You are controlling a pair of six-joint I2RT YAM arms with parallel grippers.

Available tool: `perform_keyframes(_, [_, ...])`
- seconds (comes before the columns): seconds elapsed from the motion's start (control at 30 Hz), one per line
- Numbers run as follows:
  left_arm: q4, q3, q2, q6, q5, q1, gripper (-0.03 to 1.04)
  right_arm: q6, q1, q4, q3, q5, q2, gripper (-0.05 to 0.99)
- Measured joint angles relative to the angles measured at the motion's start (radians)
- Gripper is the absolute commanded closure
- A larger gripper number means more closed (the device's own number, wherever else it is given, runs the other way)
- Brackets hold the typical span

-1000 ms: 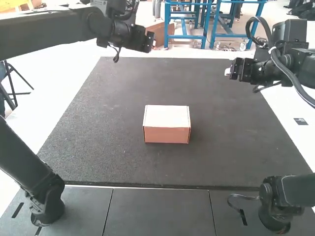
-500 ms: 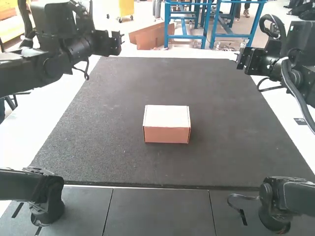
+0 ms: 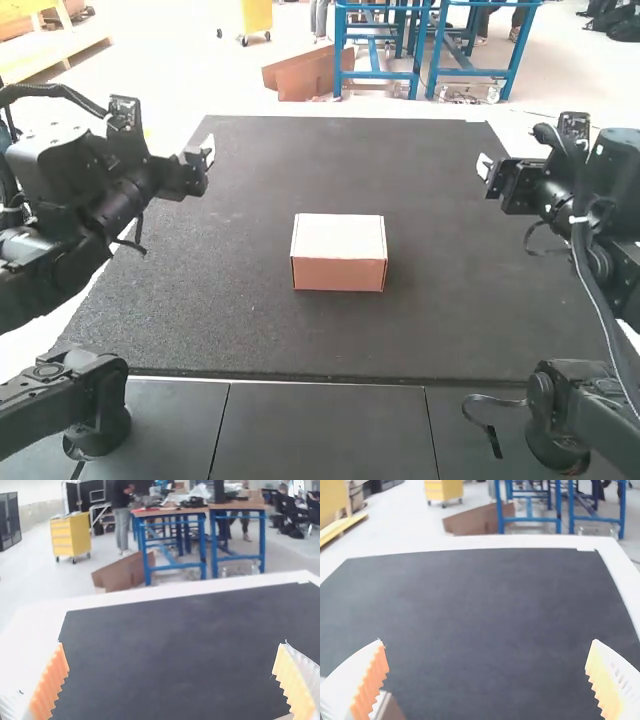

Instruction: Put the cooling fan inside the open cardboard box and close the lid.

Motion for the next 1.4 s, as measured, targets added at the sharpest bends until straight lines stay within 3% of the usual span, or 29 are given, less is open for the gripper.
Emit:
perform_keyframes(0.3, [0.056, -0.217, -0.188, 0.023, 0.004, 0.011, 0.06, -0.036, 0.0, 0.092, -0.147, 0.009, -0.08, 0.03])
perform_keyframes(0.57, [0.097, -0.344, -0.362, 0.06, 0.019, 0.011, 0.06, -0.069, -0.013, 0.095, -0.29, 0.009, -0.336, 0.03])
perform_keyframes(0.73, [-0.1, -0.356, -0.506, 0.074, 0.026, 0.011, 0.05, -0.085, -0.037, 0.095, -0.312, 0.007, -0.433, 0.03])
perform_keyframes(0.87, [-0.164, -0.356, -0.544, 0.062, 0.027, 0.016, 0.05, -0.09, -0.052, 0.092, -0.328, 0.005, -0.434, 0.03])
perform_keyframes(1.0, [-0.209, -0.356, -0.544, 0.047, 0.029, 0.058, 0.05, -0.093, -0.053, 0.087, -0.373, 0.005, -0.459, 0.03])
perform_keyframes(1.23, [-0.248, -0.356, -0.544, 0.04, 0.029, 0.197, 0.05, -0.095, -0.056, 0.034, -0.393, 0.013, -0.539, 0.03])
perform_keyframes(1.4, [-0.263, -0.356, -0.544, 0.04, 0.029, 0.204, 0.05, -0.109, -0.056, -0.079, -0.393, 0.036, -0.539, 0.03])
